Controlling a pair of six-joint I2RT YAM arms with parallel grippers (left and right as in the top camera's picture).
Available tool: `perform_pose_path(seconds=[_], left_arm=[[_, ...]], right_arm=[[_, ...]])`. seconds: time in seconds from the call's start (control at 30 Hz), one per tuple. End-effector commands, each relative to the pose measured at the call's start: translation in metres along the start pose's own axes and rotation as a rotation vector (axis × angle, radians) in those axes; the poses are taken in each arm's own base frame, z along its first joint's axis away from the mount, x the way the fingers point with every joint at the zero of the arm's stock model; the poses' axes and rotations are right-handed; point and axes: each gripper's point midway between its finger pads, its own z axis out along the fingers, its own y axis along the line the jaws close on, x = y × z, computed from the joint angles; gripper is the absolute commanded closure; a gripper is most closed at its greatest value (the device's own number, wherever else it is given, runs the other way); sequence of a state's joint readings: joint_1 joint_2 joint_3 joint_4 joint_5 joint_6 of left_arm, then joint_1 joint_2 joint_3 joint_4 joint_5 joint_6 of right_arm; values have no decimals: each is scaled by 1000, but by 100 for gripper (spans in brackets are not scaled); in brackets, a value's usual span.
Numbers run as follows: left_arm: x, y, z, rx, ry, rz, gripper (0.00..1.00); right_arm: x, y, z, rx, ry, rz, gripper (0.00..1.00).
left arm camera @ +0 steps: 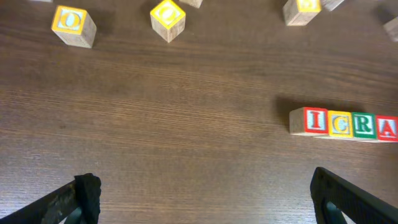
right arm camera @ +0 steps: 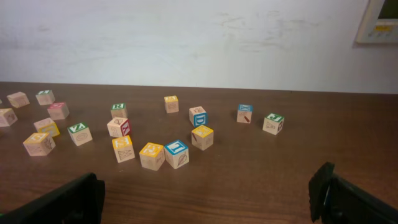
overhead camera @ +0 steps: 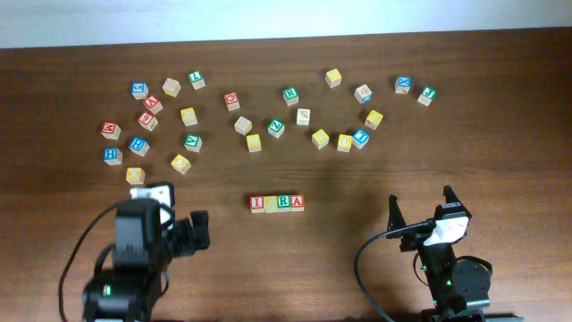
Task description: Spell out ICRA
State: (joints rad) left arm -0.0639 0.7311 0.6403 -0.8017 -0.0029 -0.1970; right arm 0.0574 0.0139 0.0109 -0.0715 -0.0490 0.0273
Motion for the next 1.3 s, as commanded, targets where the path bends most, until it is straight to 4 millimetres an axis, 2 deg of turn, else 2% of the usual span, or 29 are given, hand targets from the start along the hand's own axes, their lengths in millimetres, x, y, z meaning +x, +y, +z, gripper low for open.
perform_pose_path(seconds=[0.0, 0.1, 0.17, 0.53, 0.67, 0.77, 1.13, 1.27], left_arm=[[-4, -2, -24, 41, -159, 16, 1], [-5, -3, -40, 64, -268, 17, 1], [-3, -4, -44, 78, -300, 19, 1], [-8, -9, -41, 126, -437, 42, 1], [-12, -21, -38, 190, -513, 106, 1], [-15, -23, -35, 203, -556, 111, 1], [-48, -28, -50, 242, -874, 124, 1], [-60, -24, -57, 223, -999, 110, 1]], right_arm=[[2, -3, 0, 12, 1, 11, 2], [2, -3, 0, 12, 1, 12, 2], [2, -3, 0, 12, 1, 12, 2], [2, -3, 0, 12, 1, 12, 2], [2, -3, 0, 12, 1, 11, 2], [2, -3, 0, 12, 1, 11, 2], [2, -3, 0, 12, 1, 11, 2], [2, -3, 0, 12, 1, 12, 2]])
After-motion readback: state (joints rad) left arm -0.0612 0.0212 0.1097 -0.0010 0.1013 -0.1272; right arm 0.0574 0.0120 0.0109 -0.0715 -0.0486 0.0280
